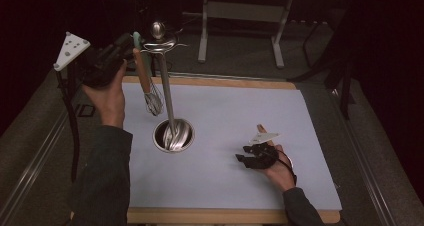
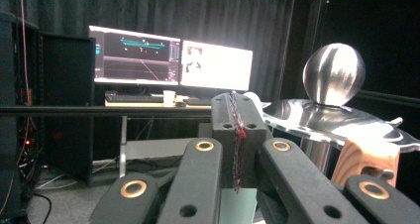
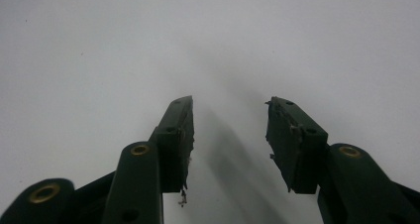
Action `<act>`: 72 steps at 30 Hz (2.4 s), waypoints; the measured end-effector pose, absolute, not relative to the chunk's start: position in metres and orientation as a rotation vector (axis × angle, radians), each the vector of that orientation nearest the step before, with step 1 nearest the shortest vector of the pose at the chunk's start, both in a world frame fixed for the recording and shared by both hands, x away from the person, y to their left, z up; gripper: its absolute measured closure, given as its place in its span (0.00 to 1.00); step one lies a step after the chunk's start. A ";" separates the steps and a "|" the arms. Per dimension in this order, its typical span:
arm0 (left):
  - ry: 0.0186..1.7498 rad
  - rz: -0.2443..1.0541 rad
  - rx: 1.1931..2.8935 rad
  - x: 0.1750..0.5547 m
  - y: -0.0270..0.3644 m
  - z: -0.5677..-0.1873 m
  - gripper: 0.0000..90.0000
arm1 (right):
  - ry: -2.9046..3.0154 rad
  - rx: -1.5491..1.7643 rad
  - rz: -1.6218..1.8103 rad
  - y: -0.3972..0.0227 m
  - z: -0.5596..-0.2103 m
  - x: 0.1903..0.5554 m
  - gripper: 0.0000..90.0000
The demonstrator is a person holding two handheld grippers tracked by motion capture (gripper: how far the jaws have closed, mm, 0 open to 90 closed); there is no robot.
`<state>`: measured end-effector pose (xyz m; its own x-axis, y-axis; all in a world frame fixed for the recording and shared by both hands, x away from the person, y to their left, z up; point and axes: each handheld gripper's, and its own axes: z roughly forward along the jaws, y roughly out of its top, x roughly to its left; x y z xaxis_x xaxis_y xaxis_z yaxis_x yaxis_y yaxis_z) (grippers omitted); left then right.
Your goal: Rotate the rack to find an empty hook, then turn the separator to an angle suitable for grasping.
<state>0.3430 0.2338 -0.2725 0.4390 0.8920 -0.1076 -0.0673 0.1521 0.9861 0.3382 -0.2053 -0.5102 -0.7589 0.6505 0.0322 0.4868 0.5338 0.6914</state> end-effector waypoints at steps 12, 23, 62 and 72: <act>0.860 0.831 1.244 0.337 0.241 -0.278 1.00 | 2.538 0.977 1.039 -0.210 -0.510 0.339 0.58; 0.856 0.818 1.275 0.322 0.255 -0.297 0.98 | 2.513 1.001 1.051 -0.218 -0.507 0.340 0.58; 0.996 0.755 1.578 0.295 0.239 -0.432 0.92 | 2.355 1.123 1.053 -0.264 -0.490 0.343 0.74; 1.037 0.710 1.649 0.282 0.238 -0.472 0.89 | 2.299 1.175 0.986 -0.276 -0.494 0.345 0.81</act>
<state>0.2820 0.2381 -0.4719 0.4559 0.8894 -0.0350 0.2889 -0.1107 0.9509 0.3454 -0.2760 -0.4941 -0.5806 0.8140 -0.0143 0.5506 0.4055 0.7296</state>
